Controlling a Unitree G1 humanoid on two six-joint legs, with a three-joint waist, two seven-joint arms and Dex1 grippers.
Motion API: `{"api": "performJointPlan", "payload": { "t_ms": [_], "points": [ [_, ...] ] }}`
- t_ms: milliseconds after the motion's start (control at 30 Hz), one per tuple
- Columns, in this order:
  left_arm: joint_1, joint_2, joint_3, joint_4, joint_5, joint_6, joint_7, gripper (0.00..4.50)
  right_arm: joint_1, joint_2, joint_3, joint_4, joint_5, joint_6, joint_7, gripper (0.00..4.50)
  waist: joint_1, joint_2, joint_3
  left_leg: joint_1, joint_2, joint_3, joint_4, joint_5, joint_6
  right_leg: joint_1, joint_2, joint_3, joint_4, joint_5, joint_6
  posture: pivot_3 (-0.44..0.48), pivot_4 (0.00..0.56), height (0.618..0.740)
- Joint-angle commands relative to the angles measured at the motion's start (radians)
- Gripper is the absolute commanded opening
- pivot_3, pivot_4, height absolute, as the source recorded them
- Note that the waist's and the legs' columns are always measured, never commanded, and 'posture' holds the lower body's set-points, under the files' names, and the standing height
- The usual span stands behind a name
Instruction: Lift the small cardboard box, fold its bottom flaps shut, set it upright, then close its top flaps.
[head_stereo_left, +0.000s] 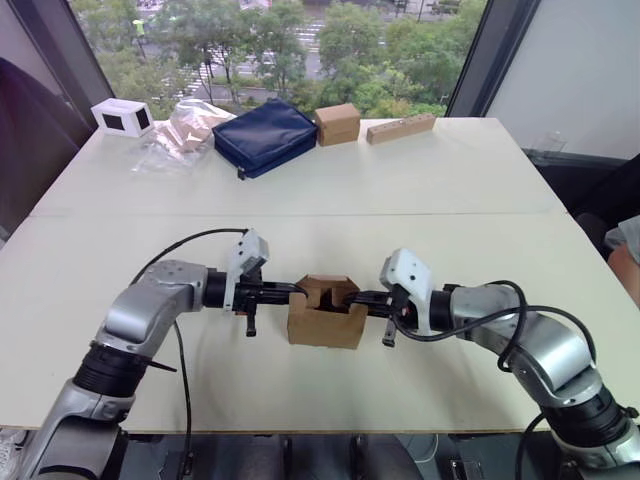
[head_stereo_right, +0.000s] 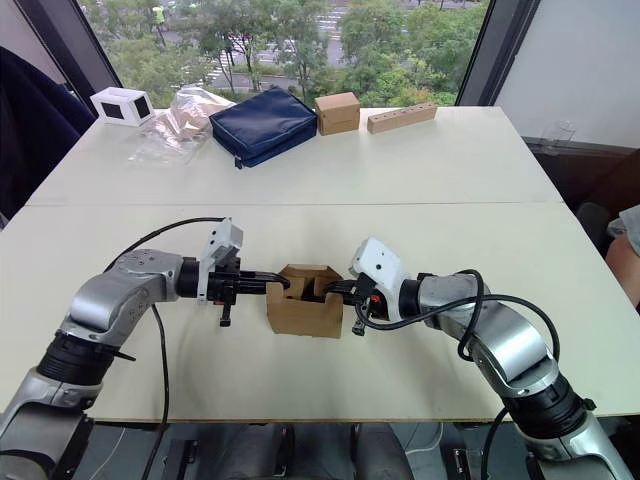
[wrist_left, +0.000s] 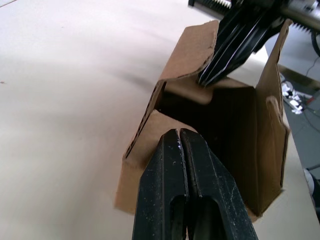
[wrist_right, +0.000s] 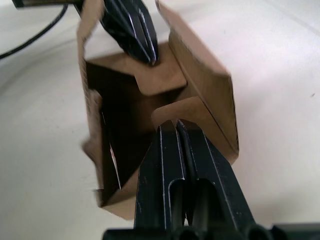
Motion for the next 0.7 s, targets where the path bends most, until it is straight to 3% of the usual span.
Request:
{"api": "performJointPlan", "payload": {
  "t_ms": [33, 433, 600, 700],
  "points": [
    [0.014, -0.007, 0.016, -0.023, -0.013, 0.022, 0.018, 0.03, -0.018, 0.009, -0.017, -0.010, 0.003, -0.013, 0.004, 0.00, 0.000, 0.000, 0.000, 0.000, 0.000, 0.000, 0.000, 0.000, 0.000, 0.000, 0.000, 0.000, 0.000, 0.000, 0.000, 0.000, 0.150, 0.740],
    [-0.030, 0.037, 0.243, 0.020, -0.225, 0.215, 0.029, 0.03, -0.005, -0.024, -0.322, -0.146, 0.286, 0.135, -0.014, 0.00, 0.000, 0.000, 0.000, 0.000, 0.000, 0.000, 0.000, 0.000, 0.000, 0.000, -0.001, 0.000, 0.000, 0.000, 0.000, 0.000, 0.150, 0.740],
    [-0.129, 0.008, 0.242, 0.213, -0.152, 0.122, 0.039, 0.03, -0.036, -0.032, -0.422, -0.219, 0.457, 0.215, -0.081, 0.00, 0.001, 0.000, 0.000, 0.000, 0.000, 0.000, 0.000, 0.000, 0.000, 0.000, 0.000, 0.000, 0.000, 0.000, 0.000, 0.000, 0.150, 0.740],
    [-0.193, -0.025, 0.169, 0.375, -0.052, 0.006, 0.001, 0.03, -0.027, -0.095, -0.374, -0.301, 0.497, 0.258, -0.077, 0.00, 0.002, 0.000, 0.000, 0.000, 0.000, 0.000, 0.000, 0.000, 0.000, 0.000, 0.000, 0.000, 0.000, 0.000, 0.000, 0.000, 0.150, 0.740]
  ]
}}
